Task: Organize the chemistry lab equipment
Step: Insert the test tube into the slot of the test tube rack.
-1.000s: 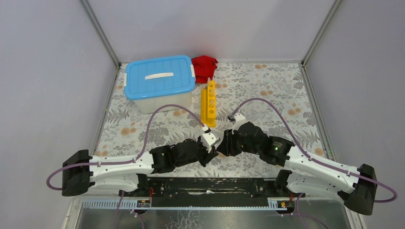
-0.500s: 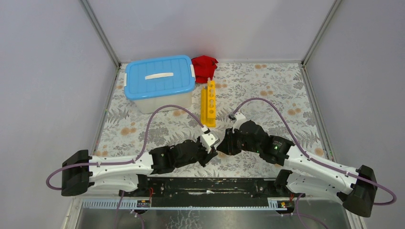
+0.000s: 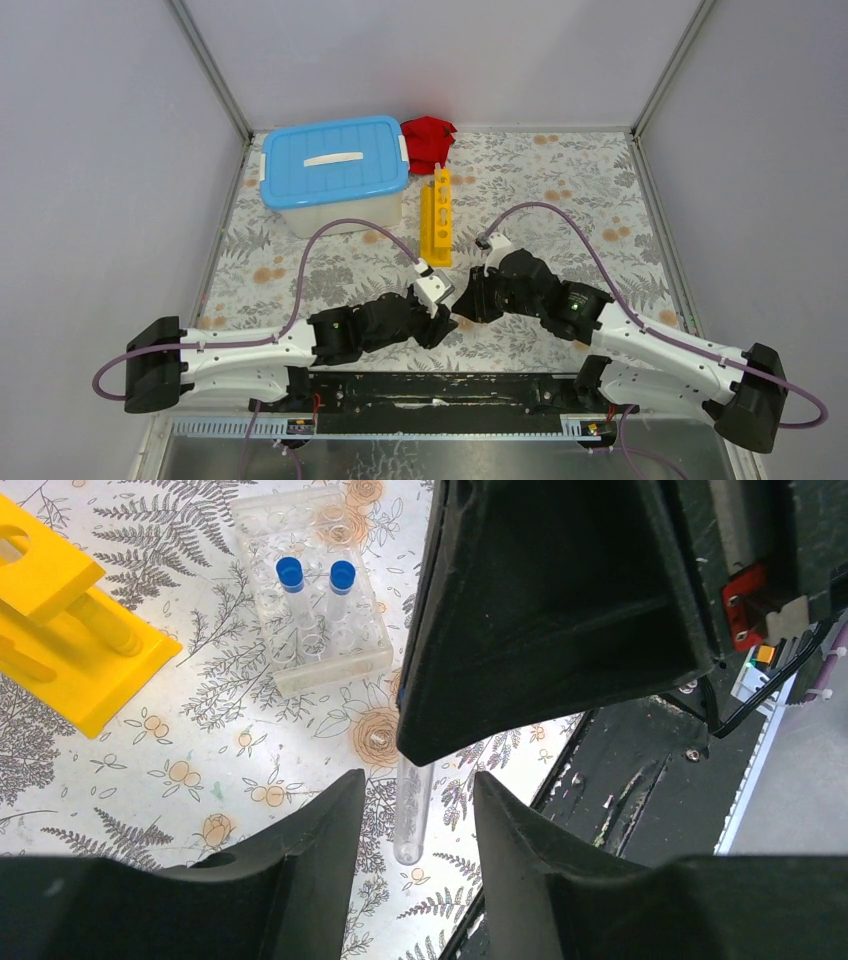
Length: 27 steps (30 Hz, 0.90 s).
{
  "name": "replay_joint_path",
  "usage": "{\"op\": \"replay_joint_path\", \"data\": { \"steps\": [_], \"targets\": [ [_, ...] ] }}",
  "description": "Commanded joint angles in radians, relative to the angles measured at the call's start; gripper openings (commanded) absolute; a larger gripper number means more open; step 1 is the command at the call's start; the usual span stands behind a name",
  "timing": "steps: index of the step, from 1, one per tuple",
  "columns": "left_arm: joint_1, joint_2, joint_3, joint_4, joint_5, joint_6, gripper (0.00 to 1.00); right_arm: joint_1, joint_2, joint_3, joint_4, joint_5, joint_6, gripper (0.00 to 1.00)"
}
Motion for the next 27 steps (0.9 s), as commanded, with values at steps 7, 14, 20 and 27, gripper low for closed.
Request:
{"op": "replay_joint_path", "data": {
  "steps": [7, 14, 20, 27],
  "targets": [
    [-0.007, -0.087, 0.037, -0.050, -0.093, -0.096, 0.59, -0.008, 0.059, 0.141, 0.022, 0.058, -0.086, 0.06],
    [-0.006, -0.141, 0.063, -0.188, -0.330, -0.226, 0.66, -0.009, 0.054, 0.176, -0.024, 0.145, -0.129, 0.06],
    [-0.006, -0.157, 0.090, -0.292, -0.469, -0.365, 0.69, -0.008, 0.028, 0.201, -0.082, 0.276, -0.189, 0.05],
    [-0.004, -0.142, 0.120, -0.326, -0.501, -0.416, 0.71, -0.008, -0.003, 0.215, -0.116, 0.422, -0.244, 0.04]
  ]
}}
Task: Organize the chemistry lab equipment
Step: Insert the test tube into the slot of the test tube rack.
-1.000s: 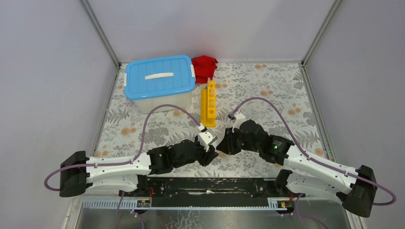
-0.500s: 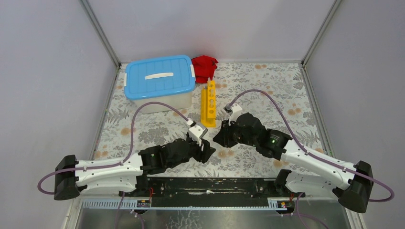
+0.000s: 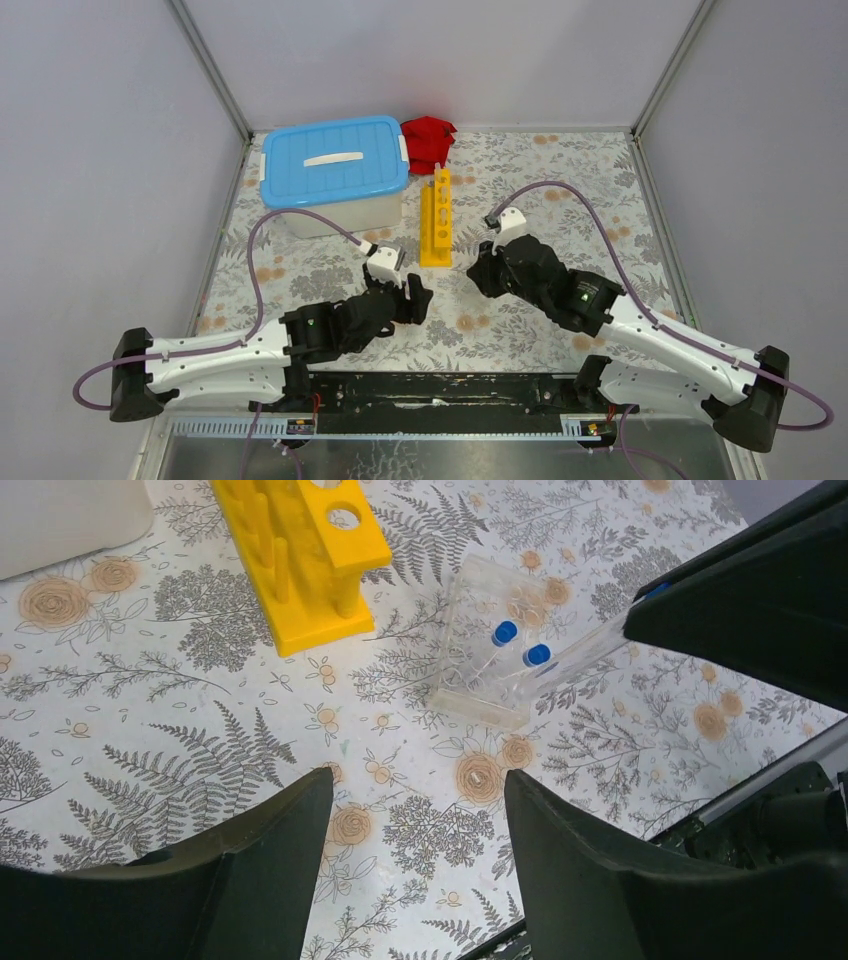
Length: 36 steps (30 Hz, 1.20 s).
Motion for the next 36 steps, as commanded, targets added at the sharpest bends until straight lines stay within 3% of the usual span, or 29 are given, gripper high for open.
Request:
{"op": "replay_joint_path", "data": {
  "steps": [1, 13, 22, 36],
  "targets": [
    [-0.005, 0.010, 0.043, -0.026, -0.073, -0.061, 0.71, -0.006, -0.036, 0.051, -0.018, 0.145, -0.062, 0.04],
    [-0.005, 0.039, 0.042, -0.022, -0.079, -0.074, 0.72, -0.005, -0.086, -0.011, -0.081, 0.383, -0.109, 0.03],
    [0.015, 0.105, 0.066, -0.028, -0.053, -0.080, 0.74, -0.001, -0.085, -0.068, -0.097, 0.459, -0.081, 0.02],
    [0.179, 0.166, 0.046, 0.034, 0.150, -0.090, 0.74, 0.011, -0.030, -0.153, -0.035, 0.462, -0.005, 0.02]
  ]
}}
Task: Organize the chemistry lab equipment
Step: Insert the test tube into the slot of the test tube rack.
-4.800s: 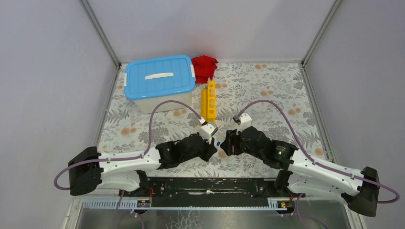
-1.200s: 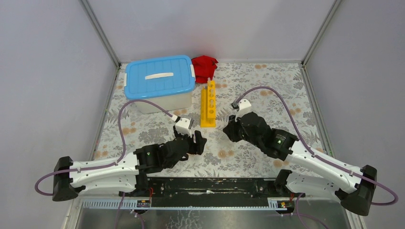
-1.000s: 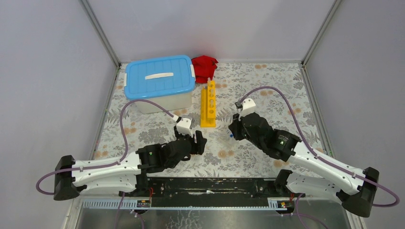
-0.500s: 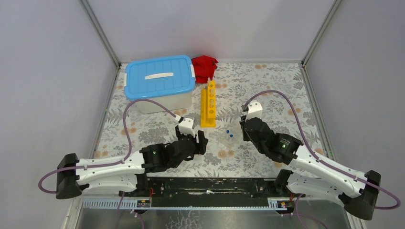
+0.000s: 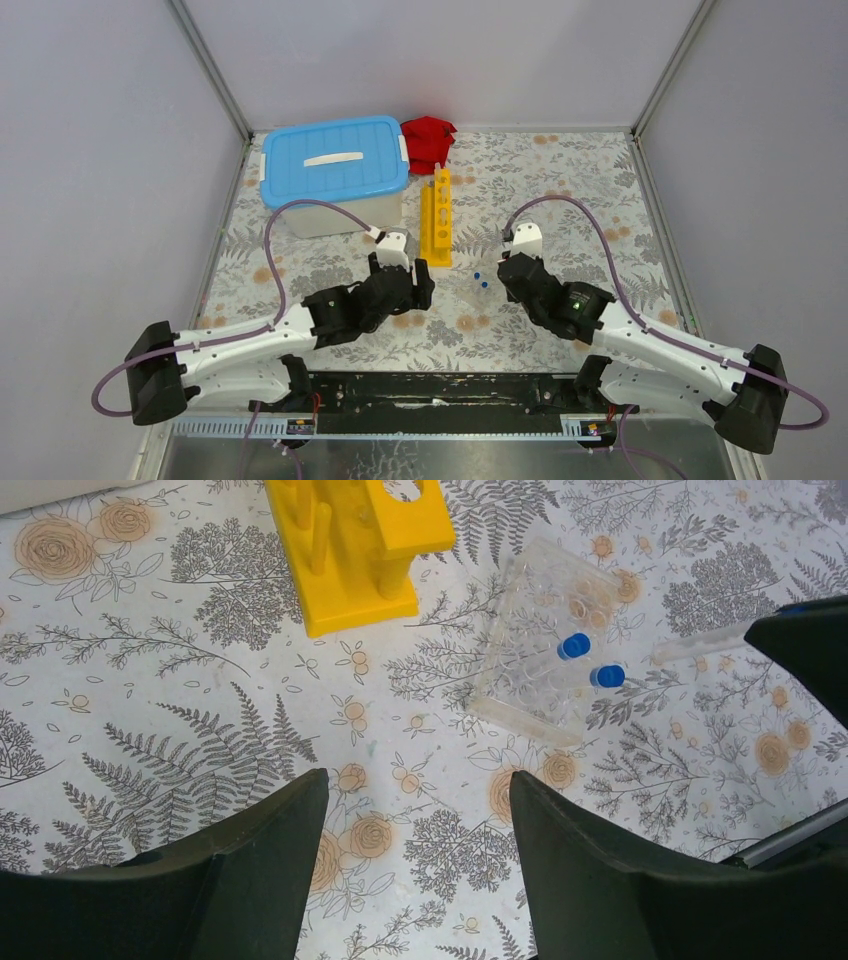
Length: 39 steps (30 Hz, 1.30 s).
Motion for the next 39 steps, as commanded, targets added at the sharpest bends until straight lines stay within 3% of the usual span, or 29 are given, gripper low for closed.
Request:
{"op": "replay_joint_path", "data": {
  "steps": [1, 39],
  "targets": [
    [0.034, 0.005, -0.008, 0.057, 0.063, -0.017, 0.74, 0.014, -0.010, -0.022, 0.075, 0.030, 0.031, 0.02],
    [0.087, 0.034, -0.038, 0.109, 0.127, -0.016, 0.72, 0.104, 0.068, -0.100, 0.216, 0.024, 0.066, 0.01]
  ]
}}
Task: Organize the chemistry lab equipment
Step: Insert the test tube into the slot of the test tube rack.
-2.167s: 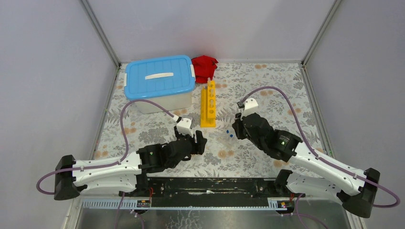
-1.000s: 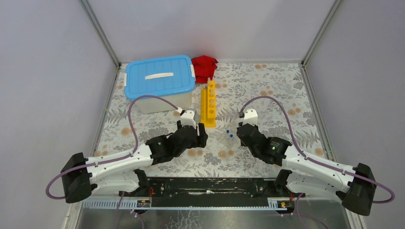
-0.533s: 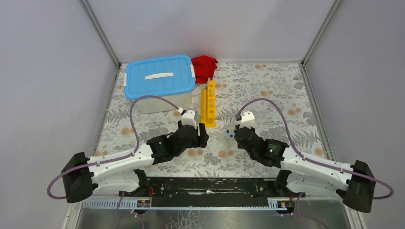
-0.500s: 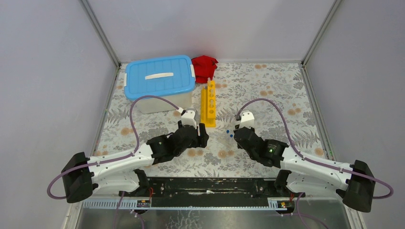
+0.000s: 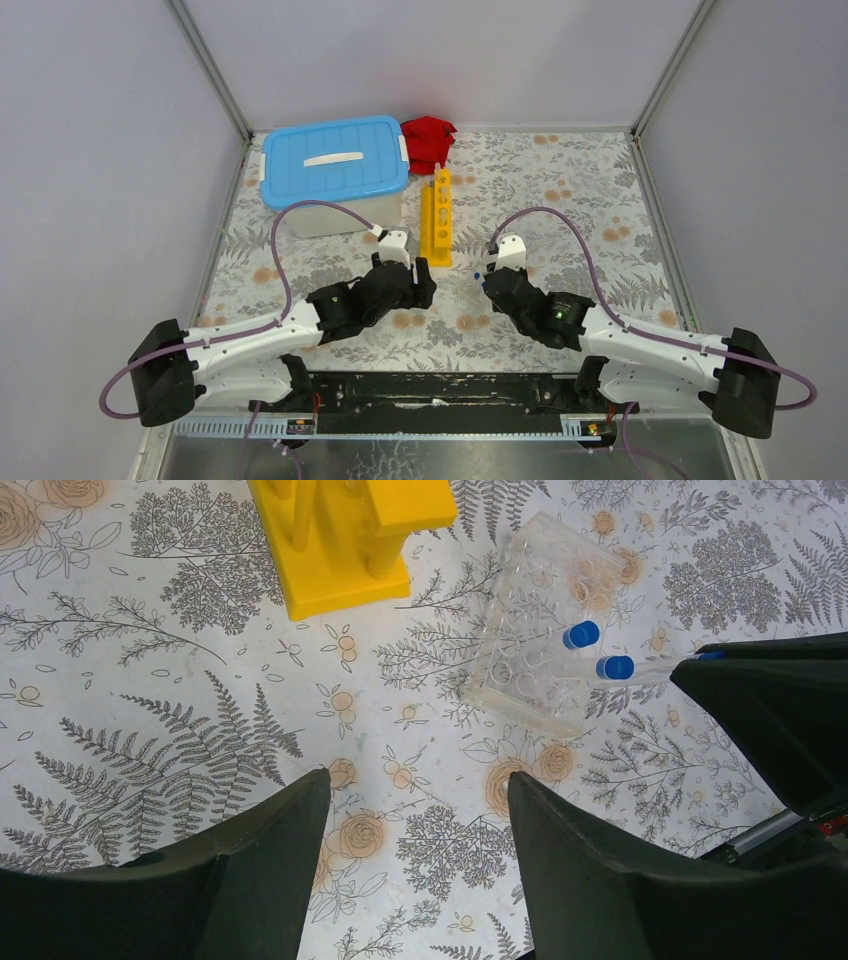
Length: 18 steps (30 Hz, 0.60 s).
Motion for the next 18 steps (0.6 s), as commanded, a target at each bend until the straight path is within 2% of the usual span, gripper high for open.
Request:
{"op": "replay_joint_path", "data": {
  "steps": [1, 18],
  "targets": [
    [0.010, -0.001, -0.013, 0.054, 0.003, -0.007, 0.72, 0.012, 0.009, -0.002, 0.039, 0.024, 0.016, 0.01],
    [0.020, 0.005, -0.018, 0.065, 0.017, -0.003, 0.72, 0.011, 0.050, -0.004, 0.045, 0.028, 0.018, 0.02]
  ]
}}
